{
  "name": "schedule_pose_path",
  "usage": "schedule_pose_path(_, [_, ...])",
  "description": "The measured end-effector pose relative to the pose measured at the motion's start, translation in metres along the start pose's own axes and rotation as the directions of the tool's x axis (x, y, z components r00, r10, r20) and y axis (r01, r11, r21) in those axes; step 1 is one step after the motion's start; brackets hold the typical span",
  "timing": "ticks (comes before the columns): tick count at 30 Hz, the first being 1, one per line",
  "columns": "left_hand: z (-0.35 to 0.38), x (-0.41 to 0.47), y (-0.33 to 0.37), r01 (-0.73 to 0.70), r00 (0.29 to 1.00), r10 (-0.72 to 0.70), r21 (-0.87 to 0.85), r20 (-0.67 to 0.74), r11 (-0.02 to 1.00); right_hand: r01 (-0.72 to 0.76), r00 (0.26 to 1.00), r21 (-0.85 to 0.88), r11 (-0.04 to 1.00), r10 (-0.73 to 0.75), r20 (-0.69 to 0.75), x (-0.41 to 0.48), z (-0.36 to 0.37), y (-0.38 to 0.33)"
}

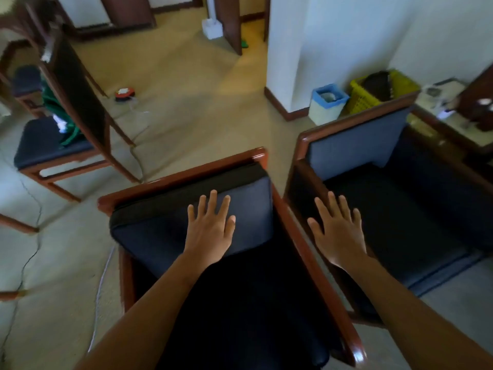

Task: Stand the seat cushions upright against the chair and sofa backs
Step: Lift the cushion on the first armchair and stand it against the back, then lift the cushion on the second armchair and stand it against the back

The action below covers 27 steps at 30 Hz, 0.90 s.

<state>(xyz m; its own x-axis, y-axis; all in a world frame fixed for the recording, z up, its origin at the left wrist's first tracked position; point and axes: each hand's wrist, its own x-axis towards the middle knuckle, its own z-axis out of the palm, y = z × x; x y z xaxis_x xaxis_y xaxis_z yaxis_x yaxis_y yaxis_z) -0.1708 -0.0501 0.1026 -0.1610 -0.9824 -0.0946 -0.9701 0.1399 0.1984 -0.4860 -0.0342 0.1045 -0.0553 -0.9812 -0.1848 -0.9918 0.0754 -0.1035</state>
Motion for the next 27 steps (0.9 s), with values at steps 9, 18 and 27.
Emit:
schedule_pose_path(9, [-0.007,-0.001,0.197,-0.227,0.973,0.228,0.041,-0.021,0.973,-0.185,0.978,0.048,0.982,0.188,-0.094,-0.088,-0.038,0.171])
schedule_pose_path(18, [0.024,0.004,0.374,-0.216,0.975,0.218,0.066,-0.035,0.974,-0.218,0.969,0.076,0.973,0.225,-0.097,-0.128,-0.06,0.346])
schedule_pose_path(27, [0.057,0.053,0.461,-0.078,0.997,0.078,0.033,-0.012,0.996,-0.155,0.985,0.066,0.986,0.16,-0.07,-0.072,-0.075,0.437])
